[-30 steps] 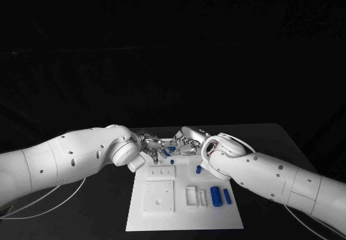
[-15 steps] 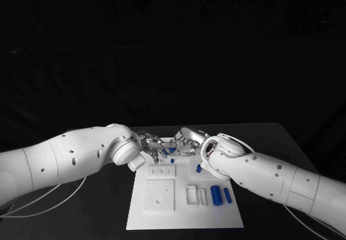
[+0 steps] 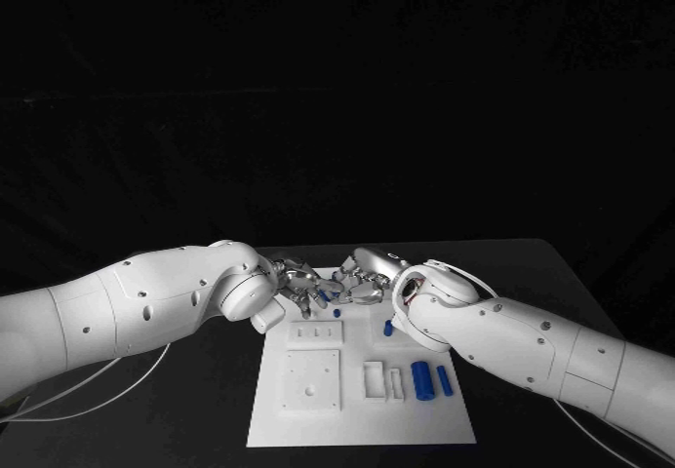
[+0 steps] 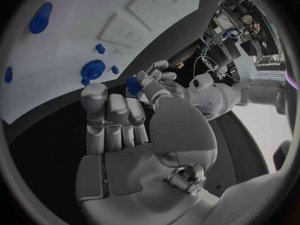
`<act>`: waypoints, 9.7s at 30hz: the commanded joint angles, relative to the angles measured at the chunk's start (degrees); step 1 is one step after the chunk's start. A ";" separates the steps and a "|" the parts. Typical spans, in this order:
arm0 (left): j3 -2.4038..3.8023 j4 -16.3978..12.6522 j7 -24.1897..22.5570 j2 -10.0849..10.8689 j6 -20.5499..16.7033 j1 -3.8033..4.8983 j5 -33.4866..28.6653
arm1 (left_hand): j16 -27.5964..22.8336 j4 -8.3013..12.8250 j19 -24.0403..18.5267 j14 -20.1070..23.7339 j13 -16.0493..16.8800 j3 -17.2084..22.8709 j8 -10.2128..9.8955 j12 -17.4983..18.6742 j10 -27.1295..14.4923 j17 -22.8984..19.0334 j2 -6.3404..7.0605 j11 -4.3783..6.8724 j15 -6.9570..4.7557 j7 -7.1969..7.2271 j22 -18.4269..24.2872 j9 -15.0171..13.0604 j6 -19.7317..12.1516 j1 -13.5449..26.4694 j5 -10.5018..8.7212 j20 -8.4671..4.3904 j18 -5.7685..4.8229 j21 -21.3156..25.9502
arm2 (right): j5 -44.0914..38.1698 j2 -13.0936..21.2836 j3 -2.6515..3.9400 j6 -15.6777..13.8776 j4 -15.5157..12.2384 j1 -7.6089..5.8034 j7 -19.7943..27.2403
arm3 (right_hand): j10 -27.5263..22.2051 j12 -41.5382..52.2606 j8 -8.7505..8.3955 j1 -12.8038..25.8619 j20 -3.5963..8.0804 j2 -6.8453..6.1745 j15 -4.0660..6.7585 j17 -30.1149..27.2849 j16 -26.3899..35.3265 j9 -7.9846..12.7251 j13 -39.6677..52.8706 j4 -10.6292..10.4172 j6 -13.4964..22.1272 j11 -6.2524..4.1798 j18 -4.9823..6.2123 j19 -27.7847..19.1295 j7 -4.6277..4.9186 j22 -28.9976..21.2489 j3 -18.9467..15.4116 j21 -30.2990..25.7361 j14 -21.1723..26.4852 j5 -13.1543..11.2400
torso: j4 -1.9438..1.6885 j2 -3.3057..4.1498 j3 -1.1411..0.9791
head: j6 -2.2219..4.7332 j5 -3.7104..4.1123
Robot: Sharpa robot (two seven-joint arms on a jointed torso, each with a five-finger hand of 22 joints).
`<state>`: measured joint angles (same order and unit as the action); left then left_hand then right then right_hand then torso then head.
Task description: Assemble the parts on the task board
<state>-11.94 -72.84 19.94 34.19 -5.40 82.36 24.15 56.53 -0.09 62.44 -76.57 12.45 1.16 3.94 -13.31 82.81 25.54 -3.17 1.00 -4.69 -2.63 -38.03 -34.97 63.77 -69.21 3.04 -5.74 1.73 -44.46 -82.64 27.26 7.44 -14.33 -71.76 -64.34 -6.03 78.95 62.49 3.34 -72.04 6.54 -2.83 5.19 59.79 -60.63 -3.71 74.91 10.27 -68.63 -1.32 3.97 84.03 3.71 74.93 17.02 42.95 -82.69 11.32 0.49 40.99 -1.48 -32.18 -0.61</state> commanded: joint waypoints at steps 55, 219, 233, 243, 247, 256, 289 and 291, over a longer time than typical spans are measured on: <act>0.13 0.12 -1.04 -0.47 -1.35 0.10 1.08 | 4.05 10.63 0.61 -1.13 -1.29 21.43 -0.07 -0.65 3.65 1.96 1.43 1.87 -1.41 1.78 -5.10 -8.60 5.45 4.17 16.47 -1.43 0.47 -0.57 | 2.48 0.47 -0.13 0.21 0.80 0.33 0.80 | -3.41 -5.98 0.13 -0.39 -1.56 -1.60 -1.46 -1.63 2.57 0.27 -2.15 -4.13 16.08 1.61 2.52 2.90 3.02 1.76 -11.57 -3.73 0.44 3.46 | 0.04 0.00 -0.12 | -0.47 0.35; -1.89 4.18 8.73 -3.26 5.97 -5.36 24.86 | 14.34 12.18 8.03 -5.35 3.17 23.28 5.36 -17.89 4.04 15.84 -2.23 3.56 -2.74 5.15 -24.10 -8.26 14.14 14.54 22.65 -2.11 -0.01 11.08 | 17.85 16.98 11.66 -4.85 -0.63 -0.53 7.42 | -4.64 -6.37 -0.01 -1.24 -1.69 -0.78 -1.36 -2.06 3.62 0.36 -5.19 -4.69 16.37 1.59 2.69 2.95 3.13 1.97 -16.69 -4.88 0.45 12.13 | 0.39 -0.27 -0.26 | -5.76 -1.25; -1.78 3.72 8.79 -3.04 7.65 -3.61 24.14 | 14.05 11.85 8.30 -5.27 3.09 23.20 5.23 -17.74 4.04 15.46 -2.13 3.52 -2.72 5.10 -25.13 -8.22 14.06 14.01 22.27 -2.09 -0.04 12.17 | 17.85 16.63 11.66 -4.57 -0.12 -0.42 7.38 | -4.64 -6.37 -0.01 -1.24 -1.69 -0.78 -1.36 -2.06 3.62 0.36 -5.19 -4.69 16.37 1.59 2.69 2.95 3.13 1.97 -16.69 -4.88 0.45 12.13 | 0.39 -0.31 -0.24 | -5.67 -1.29; -1.71 4.02 10.07 -3.27 12.36 -1.25 20.92 | 13.66 11.32 8.56 -5.26 3.01 22.87 5.03 -17.49 4.05 15.16 -2.03 3.49 -2.73 5.05 -25.94 -8.20 13.97 13.30 21.27 -2.19 -0.26 13.24 | 17.85 16.19 11.66 -4.45 0.40 -0.41 7.33 | -4.63 -6.32 -0.02 -0.89 -1.69 -0.67 -1.37 -2.02 3.62 0.37 -5.16 -4.29 16.55 1.60 2.70 2.96 3.14 2.00 -16.61 -4.91 0.44 12.05 | 0.46 -0.28 -0.26 | -5.51 -1.40; -1.70 5.03 11.21 -3.93 15.58 -0.73 19.27 | 13.50 11.27 8.56 -5.17 2.96 22.81 4.97 -17.37 4.04 14.99 -2.03 3.47 -2.73 5.01 -26.08 -8.23 13.85 13.19 20.99 -2.22 -0.33 13.46 | 17.85 16.06 11.65 -4.39 0.52 -0.40 7.30 | -4.64 -6.33 -0.03 -0.87 -1.69 -0.67 -1.37 -2.01 3.61 0.37 -5.17 -4.31 16.62 1.59 2.70 2.97 3.14 2.01 -16.63 -4.91 0.45 12.08 | 0.48 -0.27 -0.22 | -5.55 -1.29; -1.66 8.62 12.62 -6.31 21.94 -0.23 18.21 | 13.29 11.23 8.59 -5.10 2.89 22.38 4.78 -17.16 4.01 15.06 -1.86 3.42 -2.68 4.92 -26.73 -8.47 13.67 12.12 20.80 -2.26 -0.53 14.39 | 17.85 15.76 11.65 -4.28 0.71 -0.40 7.26 | -4.64 -6.33 -0.03 -0.87 -1.69 -0.67 -1.37 -2.01 3.61 0.37 -5.17 -4.31 16.62 1.59 2.70 2.97 3.14 2.01 -16.63 -4.91 0.45 12.08 | 0.43 -0.24 -0.26 | -5.65 -1.32; -1.66 15.18 11.91 -11.68 22.64 -0.66 25.48 | 13.48 10.87 9.45 -5.30 2.91 22.41 4.73 -17.37 4.04 15.61 -1.77 3.52 -2.78 4.97 -28.00 -9.11 13.63 11.52 20.88 -2.42 -0.58 15.42 | 17.85 15.06 11.65 -4.15 0.82 -0.32 7.33 | -4.64 -6.33 -0.03 -0.87 -1.69 -0.67 -1.37 -2.01 3.61 0.37 -5.17 -4.31 16.62 1.59 2.70 2.97 3.14 2.01 -16.63 -4.91 0.45 12.08 | 0.31 -0.25 -0.20 | -6.08 -1.20; -1.67 15.24 11.92 -11.77 22.59 -0.76 25.57 | 13.54 10.77 9.62 -5.30 2.79 22.41 4.79 -17.41 4.05 15.76 -1.72 3.51 -2.79 4.96 -28.42 -9.43 13.52 11.47 20.89 -2.44 -0.62 15.78 | 17.85 15.03 11.65 -4.14 0.84 -0.29 7.34 | -4.64 -6.33 -0.03 -0.87 -1.69 -0.67 -1.37 -2.01 3.61 0.37 -5.17 -4.31 16.62 1.59 2.70 2.97 3.14 2.01 -16.63 -4.91 0.45 12.08 | 0.31 -0.27 -0.23 | -6.12 -1.16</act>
<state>-13.65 -57.62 32.09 22.61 16.78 81.63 48.80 70.10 10.94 71.82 -81.78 15.29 23.47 8.49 -30.65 84.24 41.21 -3.23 3.87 -7.25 -4.89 -66.39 -44.33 66.25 -55.57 23.73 -8.13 1.26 -28.89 -64.39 42.35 19.06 -19.17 -70.92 -64.69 1.03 74.63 56.11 3.48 -73.15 5.11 -3.61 3.79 57.70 -57.30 -3.29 69.79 5.70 -51.94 0.31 5.69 84.03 6.87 74.92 0.42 38.36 -82.08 23.30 0.80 40.71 -1.70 -38.29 -1.77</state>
